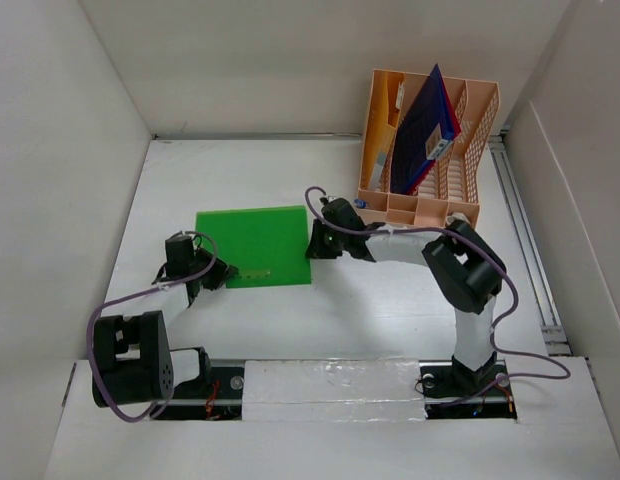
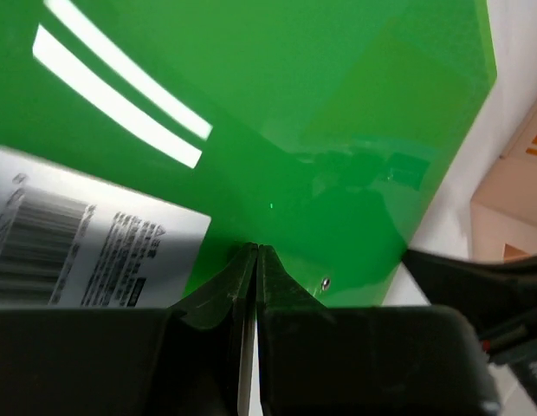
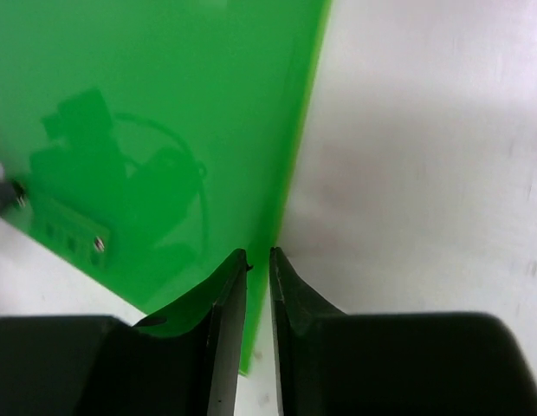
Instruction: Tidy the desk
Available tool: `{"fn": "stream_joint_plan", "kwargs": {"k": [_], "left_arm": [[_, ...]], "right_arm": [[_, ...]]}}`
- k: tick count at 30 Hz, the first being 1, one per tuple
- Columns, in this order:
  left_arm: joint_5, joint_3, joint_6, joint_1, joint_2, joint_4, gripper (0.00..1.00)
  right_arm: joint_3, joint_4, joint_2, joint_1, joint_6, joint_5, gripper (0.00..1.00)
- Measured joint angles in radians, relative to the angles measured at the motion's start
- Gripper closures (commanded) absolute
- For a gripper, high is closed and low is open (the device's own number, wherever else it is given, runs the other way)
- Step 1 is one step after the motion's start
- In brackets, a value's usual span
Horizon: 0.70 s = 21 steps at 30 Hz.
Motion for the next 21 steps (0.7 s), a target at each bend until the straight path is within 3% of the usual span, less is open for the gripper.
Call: {"fn": "stream_joint_plan", "kwargs": {"k": [5,10,15,21], "left_arm": [[0.041,-0.005,-0.02,-0.012,-0.005,0.034,1.0],[-0.032,0.064,-0.074,-0.131,-0.087,0.05,1.0],[-0.092,0.214,-0.115,-0.233,-0.076,0.148,0.99],[-0.135,0.22,-0.158,-0.253,-0.009,0.208,0.99]], "right_arm": [[0.101,-0.053,0.019,-0.021,-0.021,0.026,0.57],[-0.01,-0.045,-0.1,0.003,-0.033,0.055,0.46],[-0.157,-0.049,-0.171,0.038,-0.023,0.011,0.41],[-0.145,-0.007,-0.137,0.078,-0.02,-0.02,0.43]]}}
